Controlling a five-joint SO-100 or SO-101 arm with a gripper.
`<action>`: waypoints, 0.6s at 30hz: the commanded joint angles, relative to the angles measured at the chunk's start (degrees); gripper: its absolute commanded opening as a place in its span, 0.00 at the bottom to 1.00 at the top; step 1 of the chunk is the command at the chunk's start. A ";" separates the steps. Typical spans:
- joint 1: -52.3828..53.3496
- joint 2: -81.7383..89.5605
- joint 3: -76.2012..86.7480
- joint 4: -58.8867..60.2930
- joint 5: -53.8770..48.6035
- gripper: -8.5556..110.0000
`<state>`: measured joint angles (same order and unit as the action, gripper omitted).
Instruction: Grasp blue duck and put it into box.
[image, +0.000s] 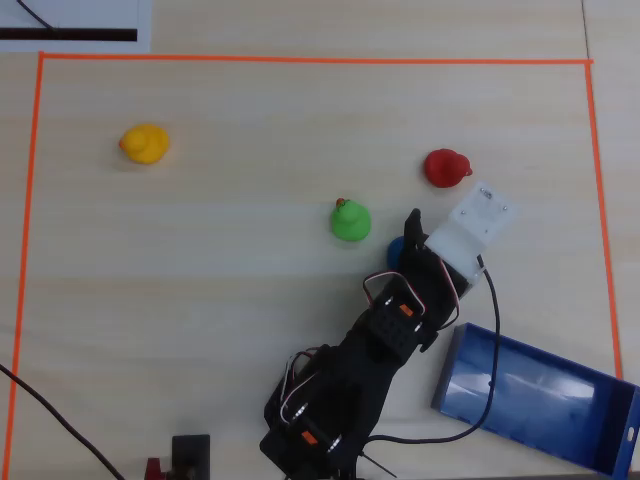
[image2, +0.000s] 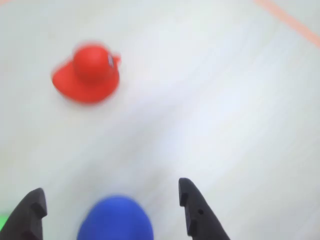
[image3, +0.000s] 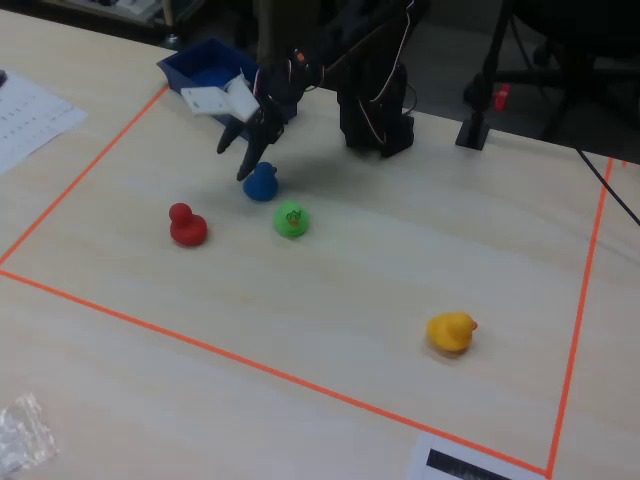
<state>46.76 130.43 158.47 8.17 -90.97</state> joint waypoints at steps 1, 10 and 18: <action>-1.67 1.67 2.37 -3.08 -0.26 0.38; -2.90 3.08 8.00 -5.01 0.00 0.38; -2.81 3.52 11.16 -6.94 -0.26 0.38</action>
<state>44.12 132.71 169.28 3.08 -90.97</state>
